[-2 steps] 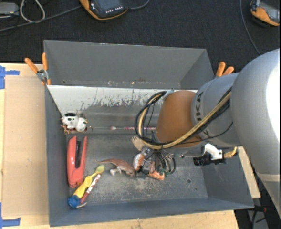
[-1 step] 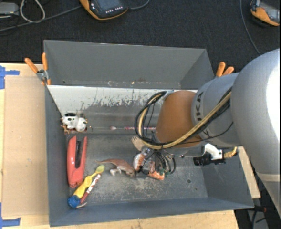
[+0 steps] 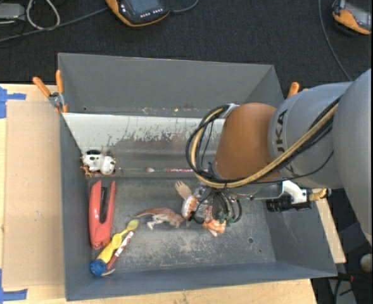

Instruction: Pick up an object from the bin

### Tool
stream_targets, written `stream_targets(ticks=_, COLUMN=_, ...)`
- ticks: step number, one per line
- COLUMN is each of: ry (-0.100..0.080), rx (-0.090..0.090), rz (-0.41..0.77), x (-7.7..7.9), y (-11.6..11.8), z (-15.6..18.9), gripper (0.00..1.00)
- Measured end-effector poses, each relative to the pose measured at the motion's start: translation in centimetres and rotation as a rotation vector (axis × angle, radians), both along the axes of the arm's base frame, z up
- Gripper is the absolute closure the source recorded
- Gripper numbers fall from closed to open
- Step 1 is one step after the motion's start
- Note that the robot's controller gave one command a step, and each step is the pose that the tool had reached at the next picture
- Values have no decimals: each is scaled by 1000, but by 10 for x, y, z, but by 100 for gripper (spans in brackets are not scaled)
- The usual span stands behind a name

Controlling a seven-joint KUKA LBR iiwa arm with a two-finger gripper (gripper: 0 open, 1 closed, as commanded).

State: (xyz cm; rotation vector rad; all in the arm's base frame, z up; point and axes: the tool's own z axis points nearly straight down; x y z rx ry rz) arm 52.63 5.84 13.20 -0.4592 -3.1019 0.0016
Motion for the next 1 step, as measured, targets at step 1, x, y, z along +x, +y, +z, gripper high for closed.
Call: stream_targets(ticks=1, ry=1, rx=0, rz=-16, x=9, y=-6, z=78, gripper=100)
